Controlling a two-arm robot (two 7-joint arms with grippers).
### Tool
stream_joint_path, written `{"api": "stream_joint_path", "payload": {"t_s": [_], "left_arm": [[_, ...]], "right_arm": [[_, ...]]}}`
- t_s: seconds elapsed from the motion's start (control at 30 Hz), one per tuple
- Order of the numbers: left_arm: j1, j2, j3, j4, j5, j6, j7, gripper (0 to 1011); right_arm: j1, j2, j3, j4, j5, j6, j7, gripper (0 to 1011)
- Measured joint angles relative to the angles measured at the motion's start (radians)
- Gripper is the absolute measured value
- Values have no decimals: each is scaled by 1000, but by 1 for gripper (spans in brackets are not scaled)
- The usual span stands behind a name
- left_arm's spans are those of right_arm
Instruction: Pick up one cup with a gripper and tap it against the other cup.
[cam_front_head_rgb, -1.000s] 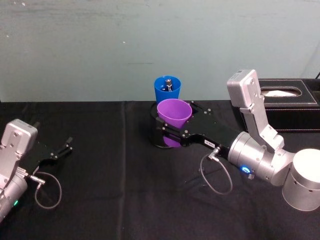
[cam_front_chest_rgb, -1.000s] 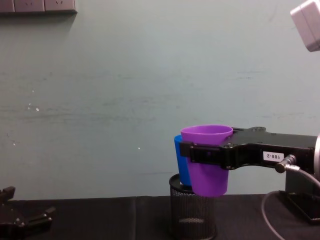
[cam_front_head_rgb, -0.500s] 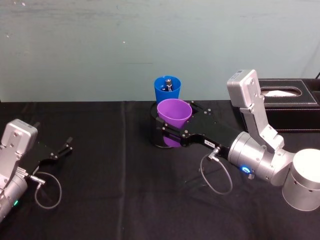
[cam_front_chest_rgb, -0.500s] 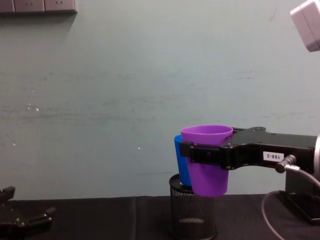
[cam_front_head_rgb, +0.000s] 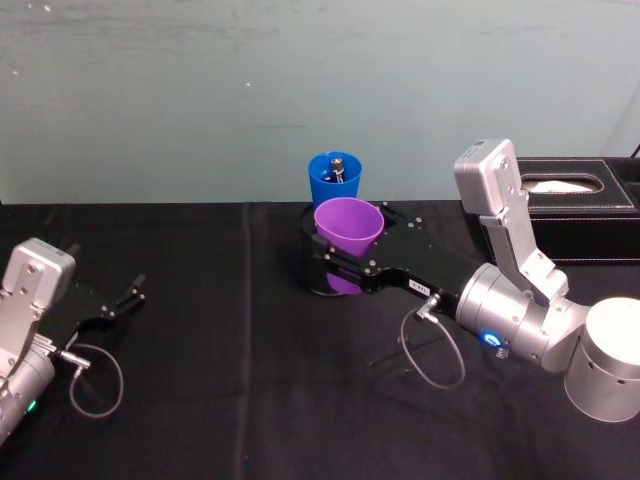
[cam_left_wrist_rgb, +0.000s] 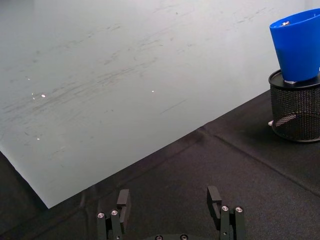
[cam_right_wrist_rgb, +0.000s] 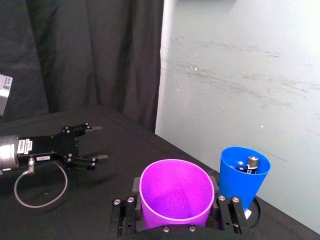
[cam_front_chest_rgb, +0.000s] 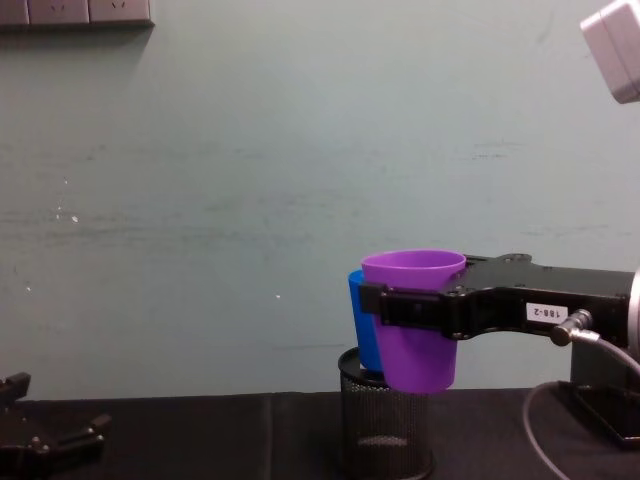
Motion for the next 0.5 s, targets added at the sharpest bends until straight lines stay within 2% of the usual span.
{"api": "stream_joint_path", "payload": {"t_s": [0.5], "left_arm": [[0,0,0,0,0,0,0,1000]], "right_arm": [[0,0,0,0,0,0,0,741]]}}
